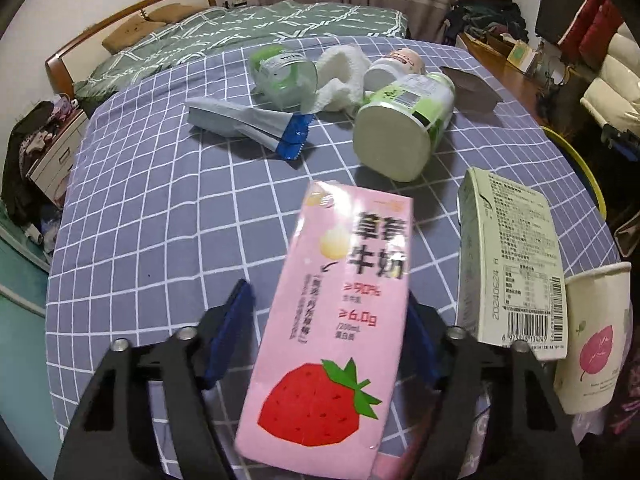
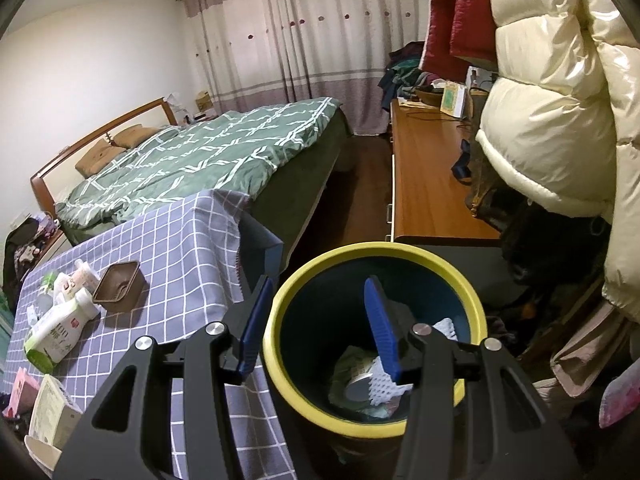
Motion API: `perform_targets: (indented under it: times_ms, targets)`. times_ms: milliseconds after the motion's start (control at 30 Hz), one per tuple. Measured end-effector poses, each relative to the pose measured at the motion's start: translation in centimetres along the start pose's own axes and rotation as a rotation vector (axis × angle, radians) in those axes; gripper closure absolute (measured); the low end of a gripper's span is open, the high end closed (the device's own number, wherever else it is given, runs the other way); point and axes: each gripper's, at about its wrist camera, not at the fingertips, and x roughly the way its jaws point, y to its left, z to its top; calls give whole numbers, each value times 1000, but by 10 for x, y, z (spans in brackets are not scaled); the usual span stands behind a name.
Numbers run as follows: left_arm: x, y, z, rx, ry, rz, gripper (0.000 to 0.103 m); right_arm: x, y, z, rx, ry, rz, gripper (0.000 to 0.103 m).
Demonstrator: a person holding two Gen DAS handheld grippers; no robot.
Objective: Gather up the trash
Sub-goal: 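Grasp the pink strawberry milk carton with the left tool, then carry the milk carton over the bin and open the left tool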
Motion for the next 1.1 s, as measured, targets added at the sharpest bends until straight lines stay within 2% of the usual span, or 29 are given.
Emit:
perform_targets:
  times_ms: [67,100,300,467,600,800,967,1100]
  targets:
    - [-2,1,2,-11,-7,-17,52,-1,1,-1,-2,1,7,57]
    - [-2,2,2,-17,-7,-25,53,-2,1,-2,-1,2,12,57]
    - [-21,3,6,-37,-52,-20,54,-11,-3,-5,0,-3,30,57]
    - [-54,-9,22,-29,-129,-20,54,-23,-12,-13,1,-3,43,57]
    - [-79,-30,44,4,-175,-62,54,-30,-26,-24,8,7,44,57]
    - [-94,-100,92,131,-202,-197,54,-37,-59,-43,53,19,22,57]
    - [-85,-182,131,273,-171,-309,54,-45,-87,-55,92,16,-3,57]
    - [-71,-252,152,383,-125,-370,54,-49,-104,-62,117,19,-15,57]
